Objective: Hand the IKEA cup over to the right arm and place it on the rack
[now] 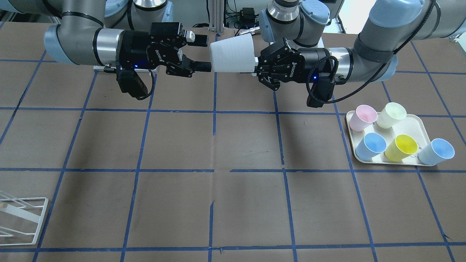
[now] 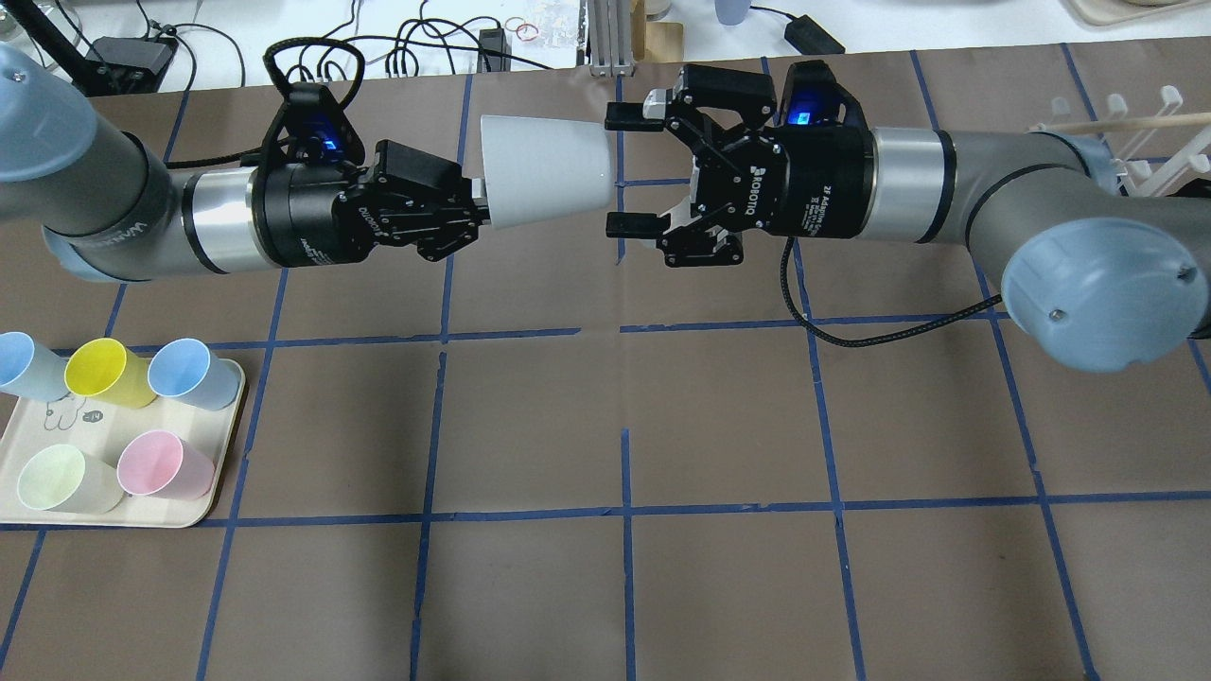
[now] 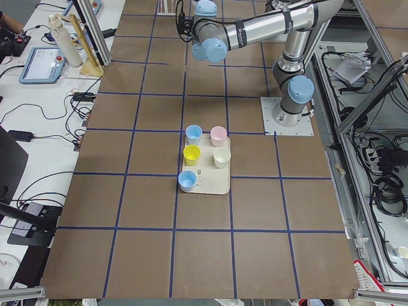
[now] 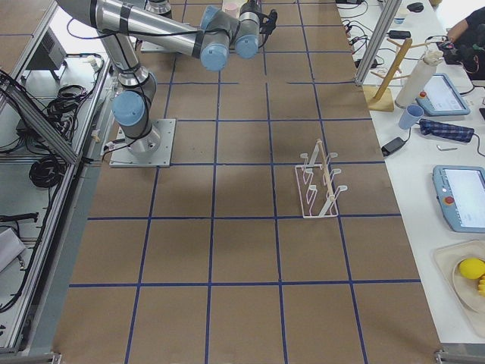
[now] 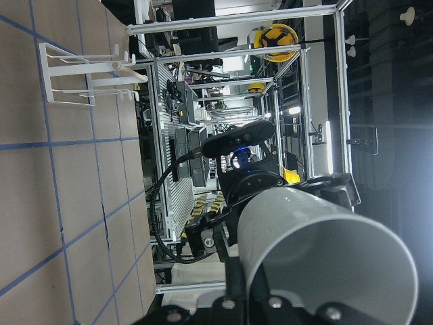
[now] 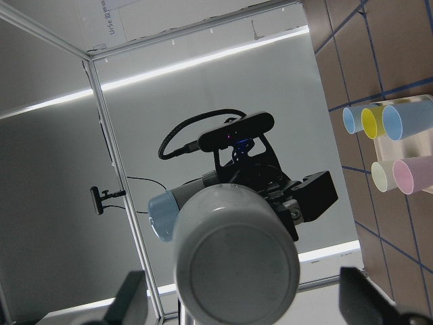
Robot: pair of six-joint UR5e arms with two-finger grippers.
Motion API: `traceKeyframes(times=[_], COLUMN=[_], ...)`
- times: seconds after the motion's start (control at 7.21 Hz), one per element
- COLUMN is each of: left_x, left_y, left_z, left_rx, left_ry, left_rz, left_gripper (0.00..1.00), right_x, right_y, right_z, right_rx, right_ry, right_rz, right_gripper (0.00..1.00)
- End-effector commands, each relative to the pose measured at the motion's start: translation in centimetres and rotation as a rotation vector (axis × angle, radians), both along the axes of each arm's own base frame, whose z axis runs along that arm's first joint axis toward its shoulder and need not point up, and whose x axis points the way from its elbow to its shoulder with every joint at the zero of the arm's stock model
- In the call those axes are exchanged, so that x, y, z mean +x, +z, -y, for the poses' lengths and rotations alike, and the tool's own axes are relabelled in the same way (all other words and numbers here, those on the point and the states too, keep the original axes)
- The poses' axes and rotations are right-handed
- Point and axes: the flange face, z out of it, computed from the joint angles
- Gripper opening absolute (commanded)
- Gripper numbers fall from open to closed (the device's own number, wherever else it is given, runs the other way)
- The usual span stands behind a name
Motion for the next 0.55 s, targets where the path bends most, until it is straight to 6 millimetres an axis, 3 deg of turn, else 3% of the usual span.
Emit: traceKeyframes(times=[0.0, 0.28, 0.42], left_x=[-0.04, -0.02, -0.02], left_y=[0.06, -0.13, -0.07], left_z=[0.03, 0.13, 0.1], left_rx=[-0.001, 0.0, -0.001], left_ry=[0.001, 0.001, 0.001], left_rz=[0.0, -0.001, 0.0], left_gripper=[0.0, 0.0, 0.0], right_x=[1.11, 1.33, 1.32], right_y=[0.12, 0.26, 0.53], right_z=[-0.47, -0.52, -0.36], right_rx=[0.002, 0.0, -0.001], right_ry=[0.024, 0.029, 0.029], right_rz=[0.002, 0.002, 0.002], right_gripper=[0.96, 0.96, 0.88])
